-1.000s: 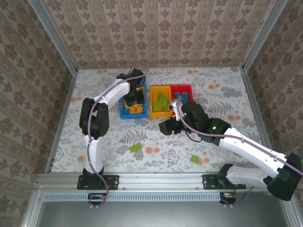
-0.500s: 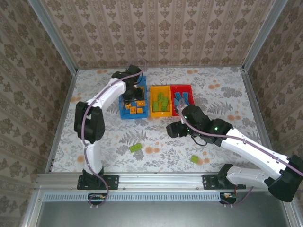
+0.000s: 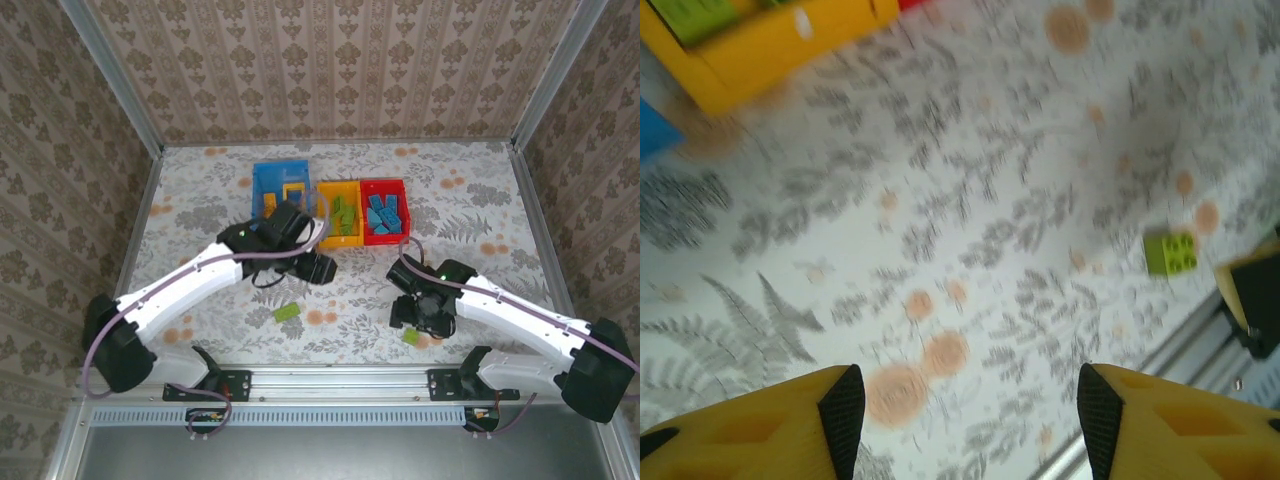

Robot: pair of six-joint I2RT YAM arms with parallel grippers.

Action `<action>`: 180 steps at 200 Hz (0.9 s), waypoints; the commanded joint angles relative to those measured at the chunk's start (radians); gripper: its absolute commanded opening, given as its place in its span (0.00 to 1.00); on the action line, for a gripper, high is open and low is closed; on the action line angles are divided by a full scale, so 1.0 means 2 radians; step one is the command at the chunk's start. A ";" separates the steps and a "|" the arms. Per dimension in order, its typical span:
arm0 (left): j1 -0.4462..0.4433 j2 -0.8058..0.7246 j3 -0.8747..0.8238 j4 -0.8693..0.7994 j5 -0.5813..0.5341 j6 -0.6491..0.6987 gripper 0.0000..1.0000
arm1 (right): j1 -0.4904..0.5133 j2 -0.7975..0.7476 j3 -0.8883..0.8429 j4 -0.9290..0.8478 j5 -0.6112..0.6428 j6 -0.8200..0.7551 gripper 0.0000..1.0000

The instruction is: Sort the legos into containers by color

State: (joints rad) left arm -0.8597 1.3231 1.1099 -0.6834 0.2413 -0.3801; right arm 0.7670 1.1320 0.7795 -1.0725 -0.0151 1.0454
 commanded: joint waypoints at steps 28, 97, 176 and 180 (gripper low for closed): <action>-0.028 -0.052 -0.037 0.040 0.010 -0.004 0.60 | -0.022 0.028 -0.053 0.062 -0.030 0.082 0.76; -0.037 -0.048 -0.025 0.038 -0.006 -0.008 0.59 | -0.063 0.052 -0.105 0.154 -0.065 0.089 0.61; -0.038 -0.049 -0.008 0.031 -0.027 -0.015 0.58 | -0.072 0.037 -0.077 0.150 -0.043 0.057 0.23; -0.038 -0.051 -0.005 0.030 -0.032 -0.018 0.58 | -0.068 0.036 -0.063 0.144 -0.033 0.049 0.22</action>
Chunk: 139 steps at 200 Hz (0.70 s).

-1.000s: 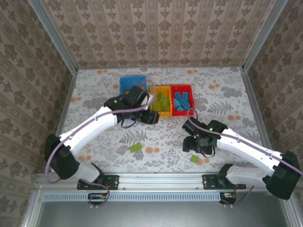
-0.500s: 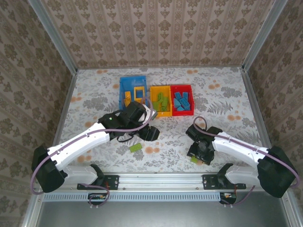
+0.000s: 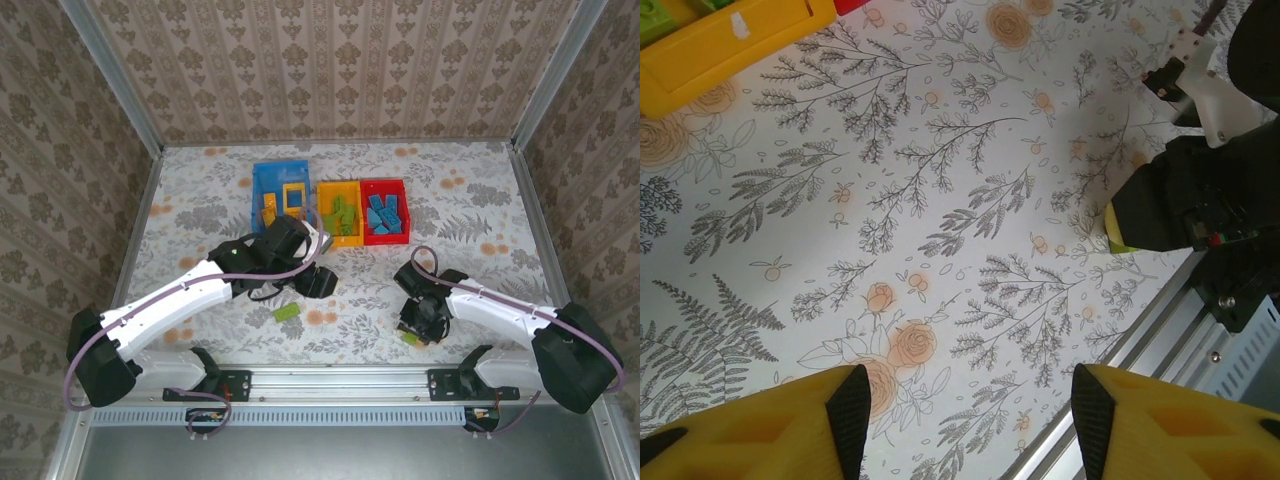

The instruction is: Sort the legos into containers by color

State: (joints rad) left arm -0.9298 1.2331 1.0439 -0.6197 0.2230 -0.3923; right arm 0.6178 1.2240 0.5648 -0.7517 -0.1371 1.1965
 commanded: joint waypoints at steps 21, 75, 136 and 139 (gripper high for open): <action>-0.001 -0.013 0.048 -0.009 -0.056 -0.019 0.58 | 0.028 0.014 0.133 -0.036 0.078 -0.083 0.20; 0.049 -0.010 0.095 -0.036 -0.127 -0.046 0.57 | 0.031 0.188 0.357 0.005 0.128 -0.204 0.21; 0.081 -0.016 0.097 -0.045 -0.132 -0.058 0.57 | -0.017 0.389 0.572 0.019 0.115 -0.241 0.21; 0.081 -0.017 0.097 -0.046 -0.132 -0.059 0.57 | -0.019 0.401 0.577 0.017 0.112 -0.243 0.21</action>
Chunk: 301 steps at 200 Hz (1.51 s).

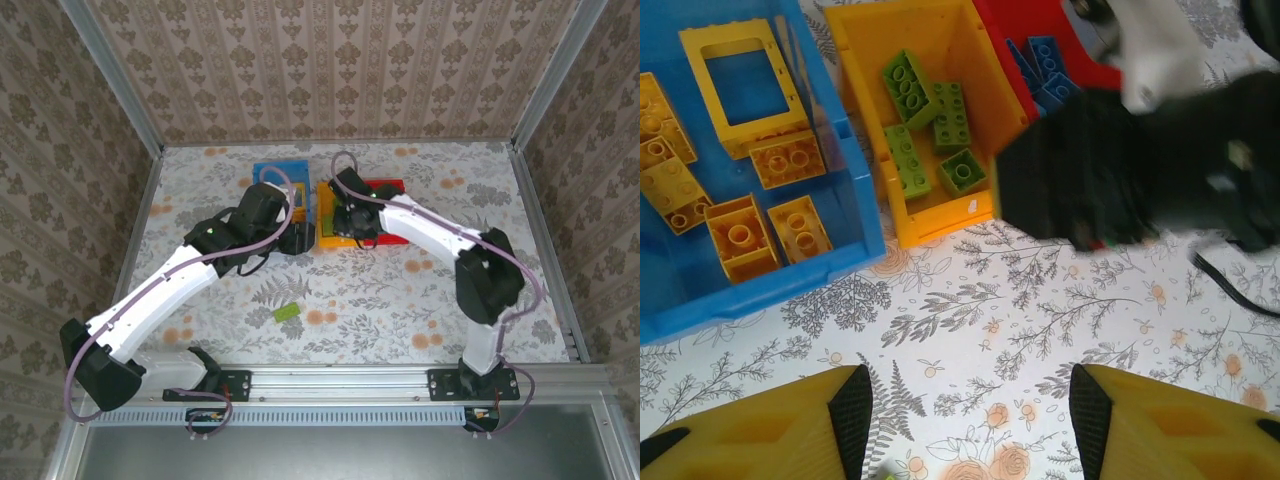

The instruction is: Sort the legos into containers by color

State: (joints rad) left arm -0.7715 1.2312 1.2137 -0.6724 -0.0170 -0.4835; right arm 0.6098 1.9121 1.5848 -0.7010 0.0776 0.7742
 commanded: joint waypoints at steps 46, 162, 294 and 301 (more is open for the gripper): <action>0.004 -0.018 -0.005 -0.036 0.001 -0.002 0.59 | -0.023 0.143 0.171 -0.048 -0.003 -0.040 0.39; 0.041 0.021 -0.116 -0.105 0.077 0.116 0.71 | 0.011 -0.104 -0.053 0.056 -0.009 -0.157 0.71; 0.002 0.151 -0.120 -0.110 0.035 0.129 0.74 | 0.071 -0.348 -0.368 0.146 -0.095 -0.180 0.87; 0.000 0.160 -0.117 -0.108 0.038 0.133 0.74 | 0.070 -0.343 -0.364 0.147 -0.096 -0.179 0.87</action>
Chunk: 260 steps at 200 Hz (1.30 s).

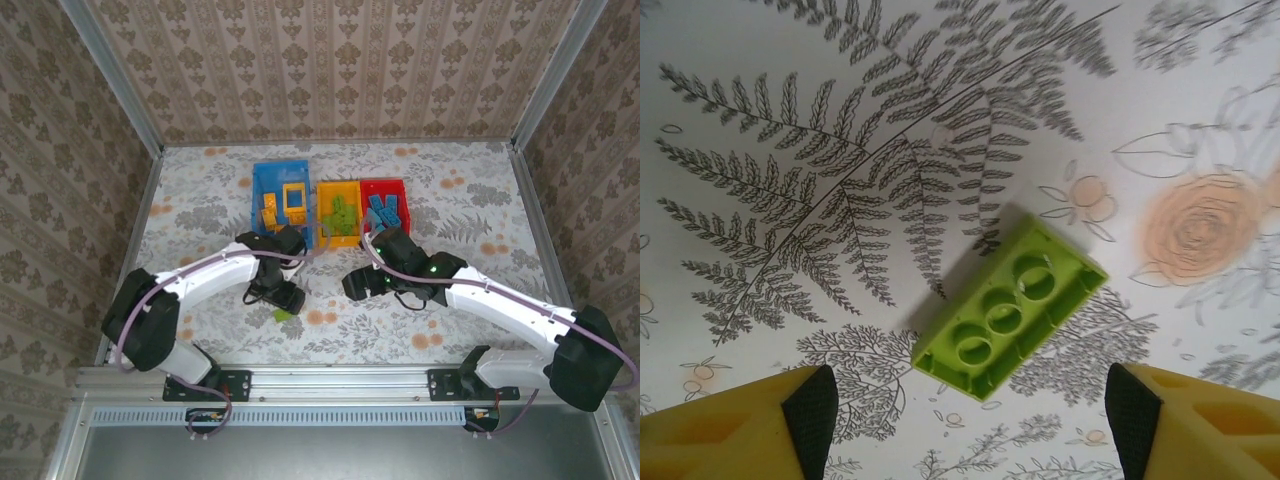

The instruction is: Sort the legos into containers by color

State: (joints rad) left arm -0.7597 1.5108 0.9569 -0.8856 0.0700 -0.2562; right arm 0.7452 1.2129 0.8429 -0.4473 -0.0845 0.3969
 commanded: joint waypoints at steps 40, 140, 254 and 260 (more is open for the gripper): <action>-0.025 0.066 0.028 -0.005 0.008 0.050 0.76 | 0.003 0.022 0.017 0.022 -0.013 0.017 0.87; -0.049 0.109 0.030 -0.015 0.027 0.008 0.60 | 0.003 0.018 0.004 0.025 -0.002 0.036 0.86; -0.059 0.085 0.178 -0.045 -0.035 -0.061 0.33 | -0.056 -0.055 0.001 0.021 0.001 0.052 0.86; -0.055 0.089 0.204 -0.050 -0.033 -0.062 0.33 | -0.066 -0.064 -0.001 0.022 0.002 0.060 0.85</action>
State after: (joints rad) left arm -0.8841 1.7229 1.1881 -0.9257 0.0257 -0.3489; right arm 0.6865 1.1698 0.8482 -0.3992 -0.0906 0.4629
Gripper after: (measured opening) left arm 0.329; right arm 0.857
